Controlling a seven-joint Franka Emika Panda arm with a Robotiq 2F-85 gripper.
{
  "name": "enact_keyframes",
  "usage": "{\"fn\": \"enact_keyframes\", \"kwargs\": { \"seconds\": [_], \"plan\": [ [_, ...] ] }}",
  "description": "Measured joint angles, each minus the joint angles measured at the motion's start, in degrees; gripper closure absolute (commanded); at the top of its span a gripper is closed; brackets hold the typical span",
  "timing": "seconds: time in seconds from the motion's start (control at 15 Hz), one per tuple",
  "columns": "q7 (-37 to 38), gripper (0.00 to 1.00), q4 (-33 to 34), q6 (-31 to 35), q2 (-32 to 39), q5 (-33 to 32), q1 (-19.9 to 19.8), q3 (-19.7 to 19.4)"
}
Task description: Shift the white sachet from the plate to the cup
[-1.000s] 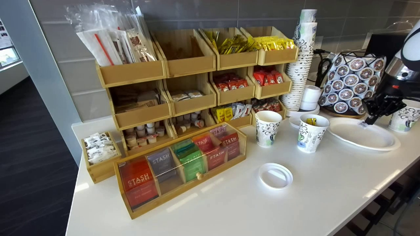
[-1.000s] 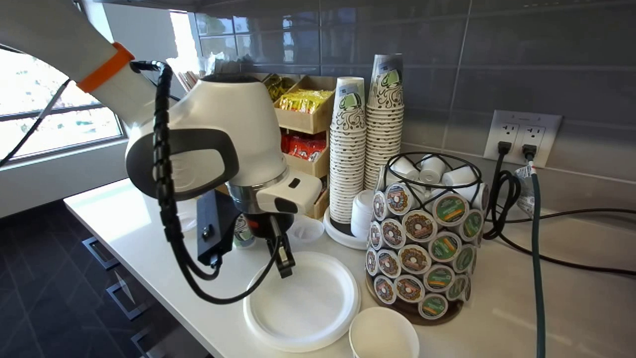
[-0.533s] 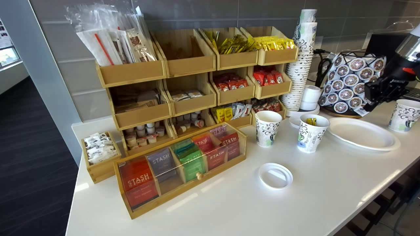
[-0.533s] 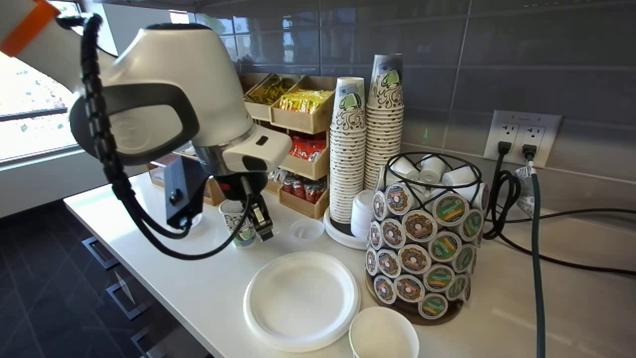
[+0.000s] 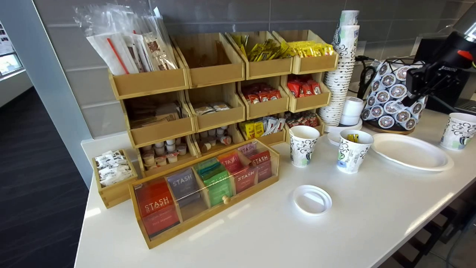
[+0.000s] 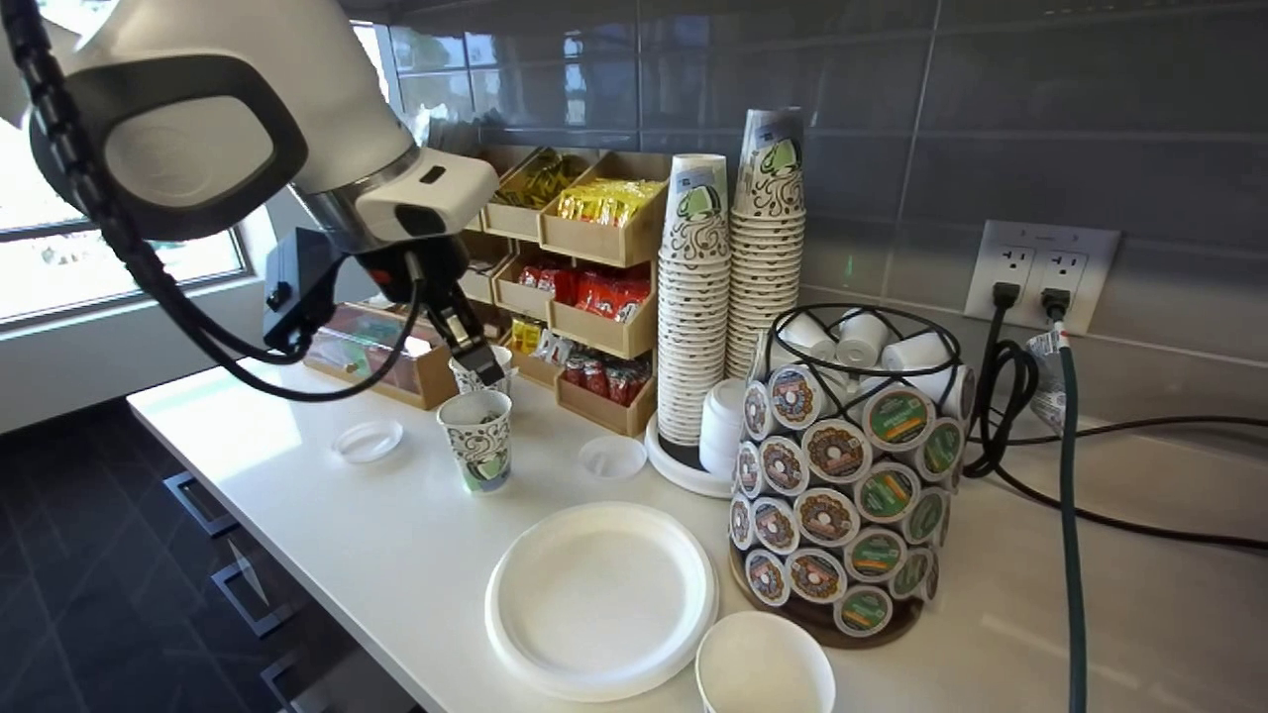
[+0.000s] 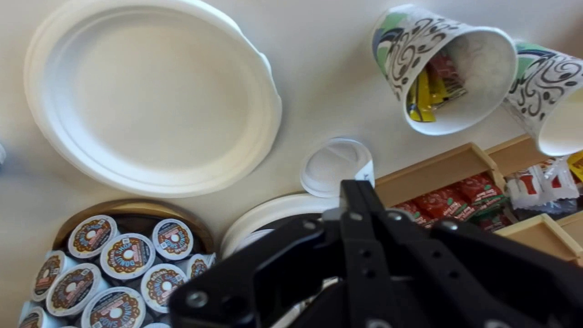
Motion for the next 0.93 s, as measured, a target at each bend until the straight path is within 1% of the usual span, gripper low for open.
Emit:
{"fn": "enact_keyframes", "kwargs": {
  "seconds": [0.27, 0.6, 0.93],
  "plan": [
    [8.1, 1.0, 0.2, 0.0, -1.3, -1.6, -0.3, 6.8],
    [19.2, 1.0, 0.2, -0.3, -1.0, -6.1, -2.8, 14.6],
    [28.3, 1.0, 1.2, -2.6, 0.8, -11.4, -3.9, 19.2]
  ]
}}
